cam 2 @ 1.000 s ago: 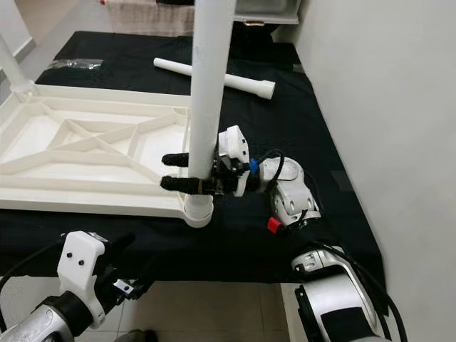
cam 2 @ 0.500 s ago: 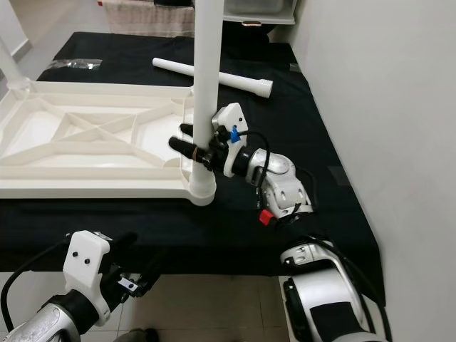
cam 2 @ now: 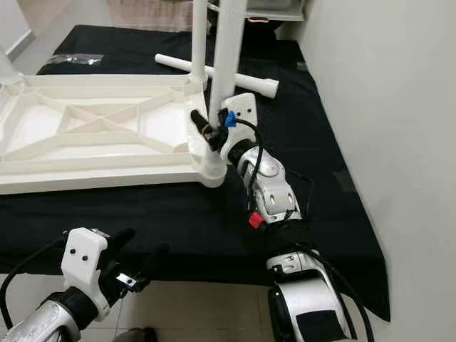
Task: Building children table
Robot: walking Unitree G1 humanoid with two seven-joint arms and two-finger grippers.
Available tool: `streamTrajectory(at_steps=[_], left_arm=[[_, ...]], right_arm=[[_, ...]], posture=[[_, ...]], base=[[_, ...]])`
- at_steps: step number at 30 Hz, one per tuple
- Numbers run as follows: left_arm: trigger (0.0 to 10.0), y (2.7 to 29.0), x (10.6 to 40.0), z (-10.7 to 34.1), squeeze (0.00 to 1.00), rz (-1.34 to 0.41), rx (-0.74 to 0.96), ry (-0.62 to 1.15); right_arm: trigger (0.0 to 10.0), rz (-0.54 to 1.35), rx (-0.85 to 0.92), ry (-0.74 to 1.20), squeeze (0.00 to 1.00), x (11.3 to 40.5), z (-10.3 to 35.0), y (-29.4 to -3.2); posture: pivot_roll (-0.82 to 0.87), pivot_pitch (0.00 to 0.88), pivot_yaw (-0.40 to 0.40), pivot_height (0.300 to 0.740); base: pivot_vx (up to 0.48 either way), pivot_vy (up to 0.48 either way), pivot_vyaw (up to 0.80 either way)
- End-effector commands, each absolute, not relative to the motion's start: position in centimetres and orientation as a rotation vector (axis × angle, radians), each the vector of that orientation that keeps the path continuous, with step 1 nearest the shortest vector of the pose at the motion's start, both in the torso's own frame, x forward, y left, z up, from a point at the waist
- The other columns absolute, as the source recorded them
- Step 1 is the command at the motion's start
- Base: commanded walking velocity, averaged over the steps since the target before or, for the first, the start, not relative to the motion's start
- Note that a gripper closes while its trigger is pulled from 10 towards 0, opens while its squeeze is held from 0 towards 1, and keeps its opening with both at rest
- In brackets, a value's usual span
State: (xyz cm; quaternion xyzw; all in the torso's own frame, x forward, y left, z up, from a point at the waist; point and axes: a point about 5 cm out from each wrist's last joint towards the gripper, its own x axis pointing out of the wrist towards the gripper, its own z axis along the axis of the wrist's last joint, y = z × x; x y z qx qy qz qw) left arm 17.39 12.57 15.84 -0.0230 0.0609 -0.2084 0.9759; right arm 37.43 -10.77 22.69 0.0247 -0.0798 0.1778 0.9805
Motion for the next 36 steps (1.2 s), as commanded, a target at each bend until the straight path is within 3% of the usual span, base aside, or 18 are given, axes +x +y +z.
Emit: streamTrajectory(at_steps=[1,3,8,12,19,27,30,31,32,33,36], left_arm=[[10.0,12.7,17.3,15.5,0.0,-0.413,-0.045,0.138],[10.0,12.7,17.4,15.5,0.0,-0.412,-0.043,0.135],[10.0,12.7,17.5,15.5,0.0,-0.411,-0.042,0.132],[10.0,12.3,17.6,15.5,0.0,-0.419,-0.043,0.127],[10.0,12.1,17.8,15.4,0.0,-0.42,-0.051,0.123],[10.0,11.7,17.6,15.2,0.0,-0.428,-0.061,0.13],[10.0,11.6,17.6,15.1,0.0,-0.429,-0.062,0.134],[10.0,11.6,17.6,15.0,0.0,-0.429,-0.063,0.135],[10.0,11.6,17.6,15.0,0.0,-0.429,-0.063,0.135],[10.0,11.6,17.6,15.0,0.0,-0.428,-0.064,0.136],[10.0,11.6,17.6,14.9,0.0,-0.427,-0.068,0.137]], right_arm=[[10.0,0.205,0.087,0.046,0.0,37.3,18.2,-12.8],[10.0,-0.021,0.102,0.058,0.0,36.4,17.9,-13.0],[10.0,-0.147,0.112,0.061,0.0,35.8,18.0,-12.5],[10.0,-0.384,0.103,0.063,0.0,34.7,18.4,-11.4],[10.0,-0.598,0.123,0.058,0.0,33.8,18.9,-8.7],[10.0,-0.633,0.177,0.087,0.0,33.4,19.5,-6.4],[10.0,-0.563,0.179,0.072,0.0,33.6,19.8,-5.8],[10.0,-0.543,0.174,0.065,0.07,33.6,19.9,-5.8],[10.0,-0.543,0.174,0.065,0.07,33.6,19.9,-5.8],[10.0,-0.502,0.186,0.068,1.0,33.7,19.8,-5.7],[10.0,-0.448,0.192,0.062,1.0,33.8,19.7,-5.9]], posture=[[0.16,0.188,-0.084,0.74],[0.16,0.185,-0.082,0.74],[0.16,0.183,-0.083,0.74],[0.17,0.18,-0.083,0.74],[0.17,0.175,-0.082,0.74],[0.18,0.174,-0.085,0.74],[0.17,0.172,-0.089,0.74],[0.17,0.172,-0.089,0.74],[0.17,0.172,-0.089,0.74],[0.17,0.172,-0.089,0.74],[0.16,0.169,-0.089,0.74]], base=[[0.0,0.0,0.0],[0.0,0.0,0.0],[0.0,0.0,0.0],[0.0,0.0,0.0],[0.0,0.0,0.0],[0.0,0.0,0.0],[0.0,0.0,0.0],[0.0,0.0,0.0],[0.0,0.0,0.0],[0.0,0.0,0.0],[0.0,0.0,0.0]])
